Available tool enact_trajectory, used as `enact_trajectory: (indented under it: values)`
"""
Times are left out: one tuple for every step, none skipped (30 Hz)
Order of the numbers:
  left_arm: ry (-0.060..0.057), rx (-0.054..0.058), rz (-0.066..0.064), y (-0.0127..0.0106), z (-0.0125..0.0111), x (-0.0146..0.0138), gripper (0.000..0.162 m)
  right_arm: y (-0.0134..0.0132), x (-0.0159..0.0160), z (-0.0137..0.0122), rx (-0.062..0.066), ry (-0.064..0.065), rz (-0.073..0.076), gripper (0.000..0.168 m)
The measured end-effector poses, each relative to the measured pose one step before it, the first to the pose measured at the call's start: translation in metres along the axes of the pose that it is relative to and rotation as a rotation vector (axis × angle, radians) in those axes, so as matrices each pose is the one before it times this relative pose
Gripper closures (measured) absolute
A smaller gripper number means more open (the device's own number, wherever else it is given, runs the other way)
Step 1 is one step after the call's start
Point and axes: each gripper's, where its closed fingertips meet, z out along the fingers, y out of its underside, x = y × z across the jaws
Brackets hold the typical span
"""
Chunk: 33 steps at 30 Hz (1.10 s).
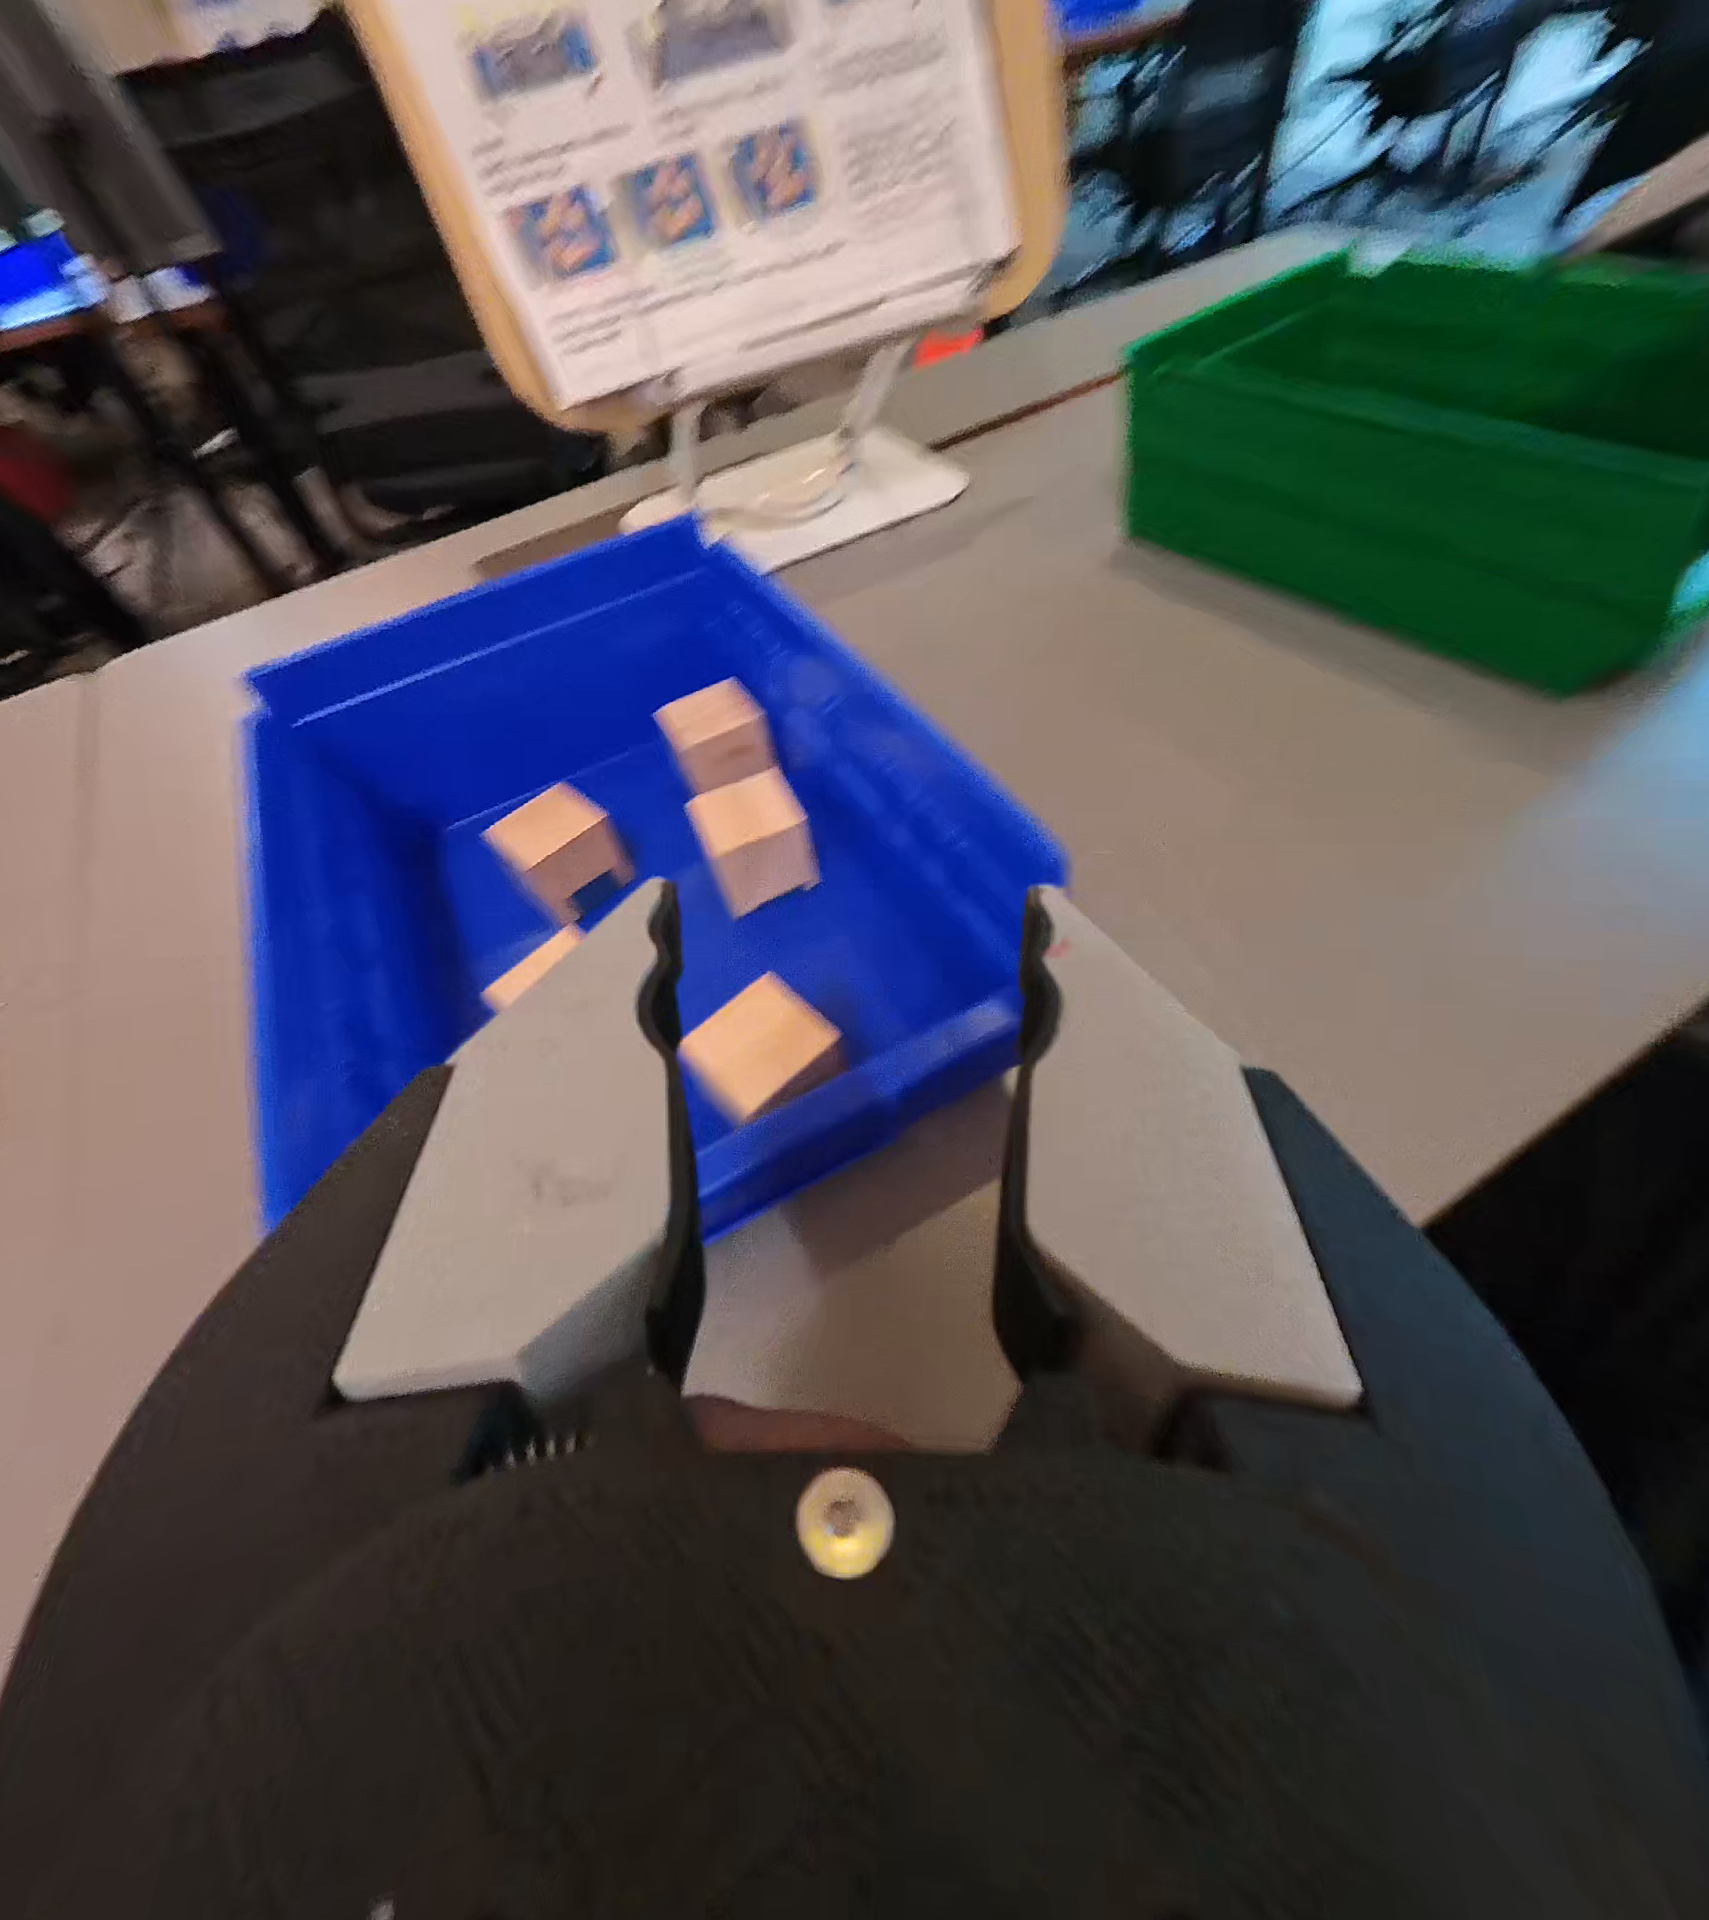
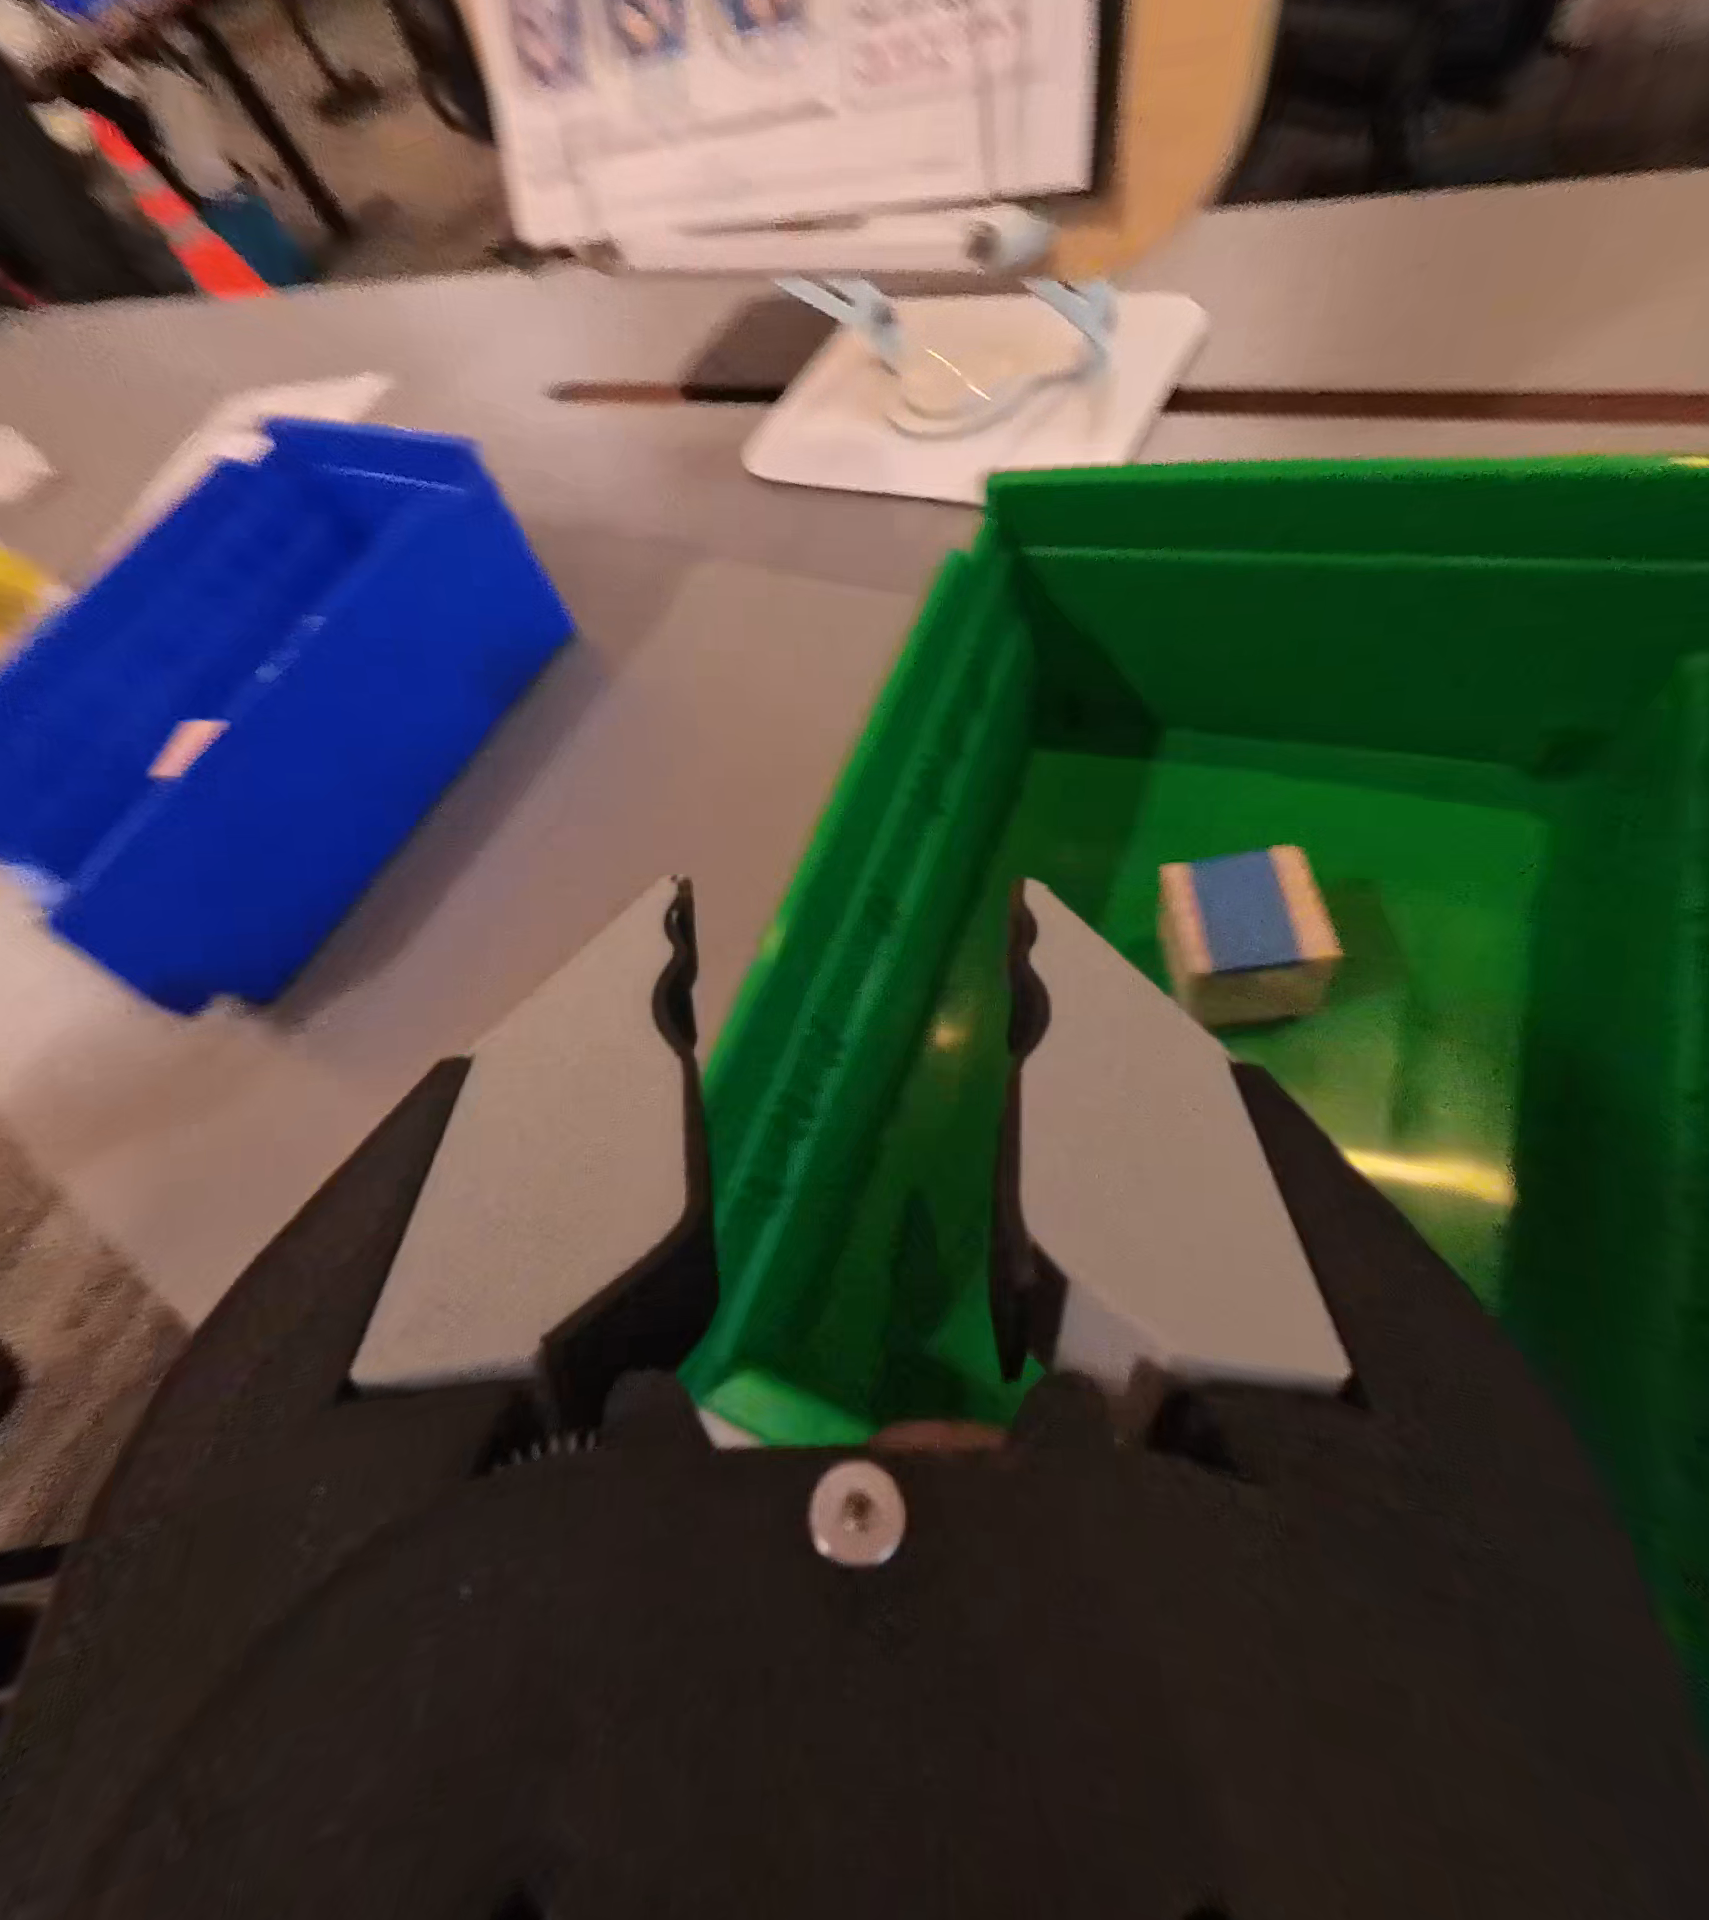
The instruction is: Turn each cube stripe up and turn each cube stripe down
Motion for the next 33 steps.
enact_trajectory:
  values:
    - [-0.0559, -0.0406, 0.0169, 0.00740, 0.00029, -0.01036, 0.096, -0.00215, -0.02655, -0.01307, 0.0582, -0.0879, -0.0051, 0.111]
    - [-0.0491, -0.0293, 0.0155, 0.00491, 0.00036, -0.00834, 0.096, -0.00093, -0.02534, -0.01083, 0.0447, -0.0750, -0.0152, 0.111]
    - [-0.0342, -0.0164, 0.0118, 0.00262, 0.00111, -0.00568, 0.095, -0.00038, -0.02167, -0.00864, 0.0361, -0.0551, -0.0186, 0.111]
    - [-0.0134, -0.0114, 0.0066, 0.00152, 0.00241, -0.00264, 0.095, -0.00026, -0.01764, -0.00723, 0.0313, -0.0388, -0.0175, 0.111]
    - [0.0120, -0.0112, 0.0036, 0.00118, 0.00436, 0.00037, 0.094, -0.00028, -0.01430, -0.00472, 0.0252, -0.0296, -0.0156, 0.112]
    - [0.0274, -0.0173, 0.0040, 0.00110, 0.00667, 0.00091, 0.095, 0.00042, -0.01124, -0.00310, 0.0138, -0.0265, -0.0114, 0.112]
    - [0.0248, -0.0331, 0.0022, 0.00213, 0.00905, -0.00150, 0.096, 0.00027, -0.00807, -0.00156, 0.0083, -0.0229, -0.0059, 0.112]
    - [0.0146, -0.0547, -0.0002, 0.00369, 0.01083, -0.00477, 0.096, 0.00020, -0.00652, -0.00028, -0.0036, -0.0175, -0.0019, 0.112]
    - [0.0044, -0.0657, -0.0007, 0.00382, 0.01227, -0.00709, 0.095, 0.00085, -0.00487, 0.00040, -0.0179, -0.0124, -0.0067, 0.110]
    - [-0.0049, -0.0648, -0.0043, 0.00282, 0.01328, -0.00842, 0.093, 0.00057, -0.00227, -0.00005, -0.0130, 0.0001, -0.0138, 0.110]
    - [-0.0088, -0.0645, -0.0136, 0.00250, 0.01398, -0.00845, 0.091, -0.00076, -0.00012, -0.00068, 0.0042, 0.0126, -0.0153, 0.110]
    - [-0.0062, -0.0693, -0.0182, 0.00328, 0.01404, -0.00697, 0.089, -0.00130, 0.00001, -0.00130, 0.0112, 0.0147, -0.0105, 0.110]
    - [-0.0103, -0.0744, -0.0170, 0.00431, 0.01297, -0.00664, 0.087, -0.00114, -0.00034, -0.00040, 0.0057, 0.0022, -0.0034, 0.111]
    - [-0.0195, -0.0676, -0.0184, 0.00388, 0.01094, -0.00669, 0.087, -0.00056, -0.00165, 0.00052, -0.0007, -0.0115, 0.0018, 0.110]
    - [-0.0192, -0.0509, -0.0191, 0.00242, 0.00858, -0.00573, 0.087, 0.00098, -0.00356, -0.00145, -0.0048, -0.0134, 0.0021, 0.110]
    - [-0.0133, -0.0372, -0.0153, 0.00168, 0.00632, -0.00413, 0.088, 0.00117, -0.00081, -0.00069, -0.0041, -0.0017, -0.0023, 0.110]
    - [-0.0075, -0.0249, -0.0132, 0.00073, 0.00466, -0.00293, 0.089, 0.00084, 0.00112, -0.00066, -0.0022, 0.0099, -0.0079, 0.110]
    - [-0.0026, -0.0130, -0.0137, -0.00039, 0.00368, -0.00192, 0.089, 0.00090, 0.00113, -0.00013, -0.0035, 0.0096, -0.0091, 0.110]
    - [-0.0009, -0.0113, -0.0113, 0.00000, 0.00372, -0.00126, 0.089, 0.00107, 0.00012, 0.00017, -0.0054, -0.0014, -0.0052, 0.110]
    - [-0.0020, -0.0165, -0.0079, 0.00122, 0.00453, -0.00111, 0.088, 0.00124, -0.00077, 0.00072, -0.0057, -0.0099, 0.0004, 0.109]
    - [-0.0006, -0.0226, -0.0063, 0.00269, 0.00533, -0.00060, 0.088, 0.00096, -0.00131, 0.00048, -0.0040, -0.0100, 0.0023, 0.109]
    - [-0.0020, -0.0280, -0.0063, 0.00382, 0.00642, -0.00055, 0.088, 0.00007, -0.00095, 0.00047, -0.0015, -0.0044, 0.0001, 0.109]
    - [-0.0019, -0.0303, -0.0032, 0.00463, 0.00691, -0.00022, 0.089, 0.00027, -0.00016, 0.00063, -0.0018, -0.0002, -0.0024, 0.109]
    - [-0.0057, -0.0208, 0.0002, 0.00332, 0.00607, -0.00055, 0.095, 0.00133, -0.00138, -0.00002, -0.0049, 0.0058, -0.0024, 0.109]
    - [-0.0137, 0.0110, 0.0000, -0.00140, 0.00299, -0.00294, 0.102, 0.00135, -0.00087, 0.00065, -0.0038, 0.0011, -0.0067, 0.109]
    - [0.0015, 0.0198, -0.0085, -0.00243, 0.00089, -0.00149, 0.103, 0.00121, -0.00093, 0.00076, -0.0046, -0.0020, -0.0070, 0.109]
    - [0.0080, 0.0187, -0.0081, -0.00197, -0.00048, -0.00008, 0.104, 0.00106, -0.00220, 0.00002, -0.0042, -0.0054, -0.0043, 0.109]
    - [-0.0121, 0.0341, 0.0035, -0.00355, -0.00268, -0.00170, 0.104, 0.00068, -0.00503, 0.00004, -0.0044, -0.0195, -0.0010, 0.109]
    - [-0.0202, 0.0595, 0.0198, -0.00645, -0.00633, -0.00095, 0.104, 0.00134, -0.00686, 0.00084, -0.0058, -0.0402, 0.0046, 0.110]
    - [-0.0092, 0.0734, 0.0194, -0.00826, -0.01010, 0.00186, 0.104, 0.00211, -0.00729, 0.00111, -0.0054, -0.0467, 0.0121, 0.109]
    - [0.0042, 0.0845, 0.0145, -0.01039, -0.01355, 0.00471, 0.104, 0.00141, -0.00589, 0.00189, -0.0035, -0.0440, 0.0173, 0.109]
    - [0.0213, 0.1005, 0.0243, -0.01345, -0.01676, 0.00886, 0.104, 0.00179, -0.00485, 0.00320, -0.0043, -0.0449, 0.0186, 0.110]
    - [0.0374, 0.1076, 0.0314, -0.01559, -0.01854, 0.01349, 0.104, 0.00281, -0.00593, 0.00343, -0.0065, -0.0503, 0.0229, 0.110]
